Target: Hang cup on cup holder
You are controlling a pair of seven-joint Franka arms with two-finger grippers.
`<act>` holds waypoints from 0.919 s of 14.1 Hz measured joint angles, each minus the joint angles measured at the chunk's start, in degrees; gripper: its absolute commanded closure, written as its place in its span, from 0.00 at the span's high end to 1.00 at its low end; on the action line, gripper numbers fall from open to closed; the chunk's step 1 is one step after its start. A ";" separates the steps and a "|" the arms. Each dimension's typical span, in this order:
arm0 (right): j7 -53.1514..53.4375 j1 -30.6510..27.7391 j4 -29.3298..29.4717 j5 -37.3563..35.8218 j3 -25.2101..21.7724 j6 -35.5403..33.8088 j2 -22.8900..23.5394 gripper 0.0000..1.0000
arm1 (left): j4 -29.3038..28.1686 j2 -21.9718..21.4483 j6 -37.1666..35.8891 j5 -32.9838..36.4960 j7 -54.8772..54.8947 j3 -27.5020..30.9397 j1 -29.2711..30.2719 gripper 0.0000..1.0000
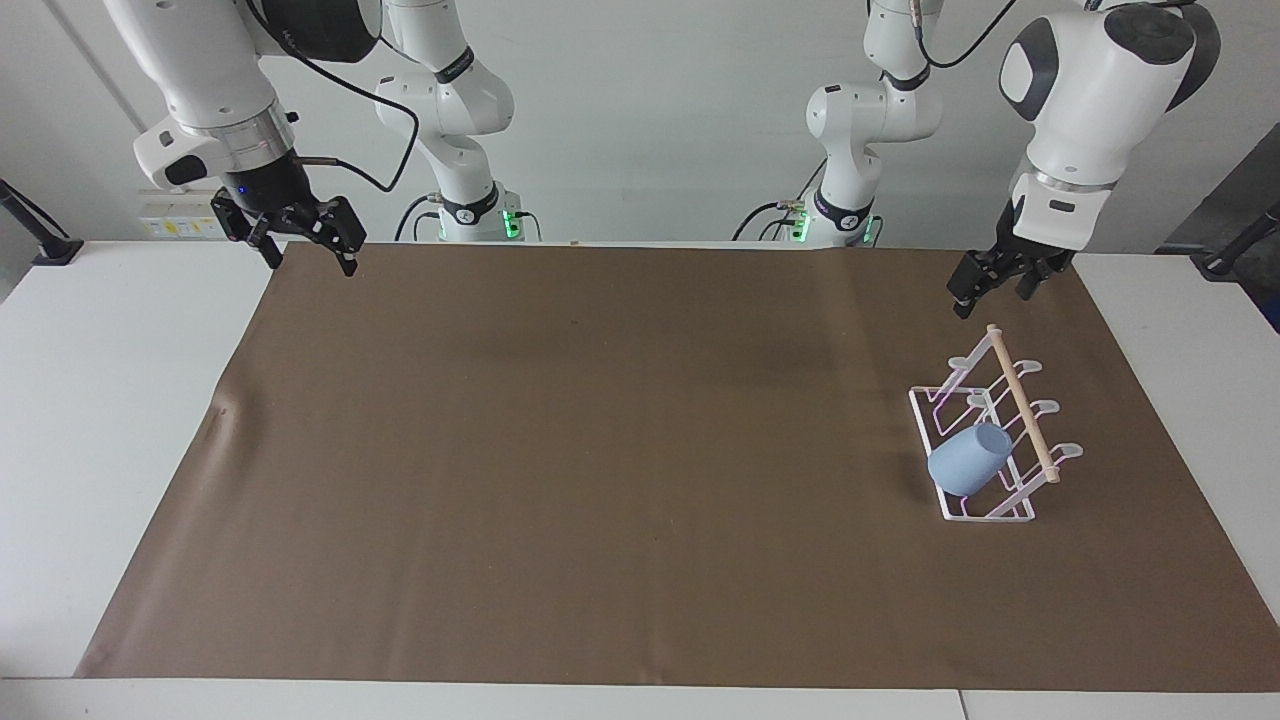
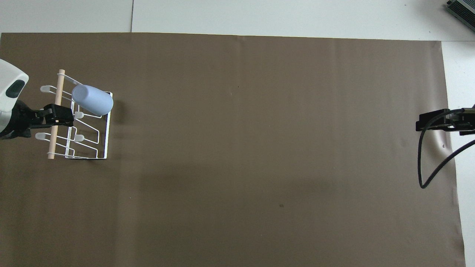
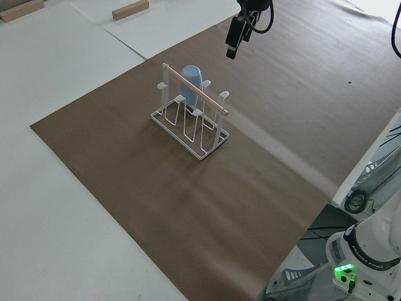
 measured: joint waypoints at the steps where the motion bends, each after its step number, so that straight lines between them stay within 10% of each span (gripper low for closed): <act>1: 0.00 0.00 0.00 0.00 0.01 0.00 0.00 1.00 | 1.27 0.01 -1.69 0.00 3.78 0.05 0.54 1.00; 13: -0.75 -0.01 0.02 -0.02 0.01 0.00 0.00 1.00 | 15.92 6.71 -16.22 -2.65 16.34 0.38 0.67 1.00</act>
